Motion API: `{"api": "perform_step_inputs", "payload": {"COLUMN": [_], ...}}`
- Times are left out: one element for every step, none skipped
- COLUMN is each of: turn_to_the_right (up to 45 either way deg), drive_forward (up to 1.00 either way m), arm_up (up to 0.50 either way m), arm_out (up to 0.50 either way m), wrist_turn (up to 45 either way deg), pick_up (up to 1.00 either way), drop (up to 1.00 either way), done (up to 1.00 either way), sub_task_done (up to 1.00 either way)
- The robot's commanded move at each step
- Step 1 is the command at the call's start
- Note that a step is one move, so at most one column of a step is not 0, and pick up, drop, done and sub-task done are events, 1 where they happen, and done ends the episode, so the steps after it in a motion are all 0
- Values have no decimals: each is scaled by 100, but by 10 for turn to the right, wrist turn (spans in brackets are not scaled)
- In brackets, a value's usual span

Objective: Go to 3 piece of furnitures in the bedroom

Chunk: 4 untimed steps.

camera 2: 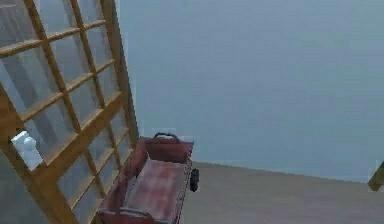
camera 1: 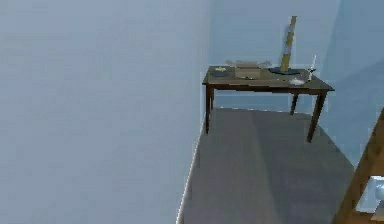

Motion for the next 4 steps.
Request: {"api": "perform_step_inputs", "payload": {"turn_to_the_right": [0, 60, 0, 390], "drive_forward": [10, 0, 30, 0], "arm_up": [0, 0, 0, 0], "arm_out": [0, 0, 0, 0], "wrist_turn": [0, 0, 0, 0], "pick_up": [0, 0, 0, 0], "drop": [0, 0, 0, 0], "done": [0, 0, 0, 0], "sub_task_done": [0, 0, 0, 0]}}
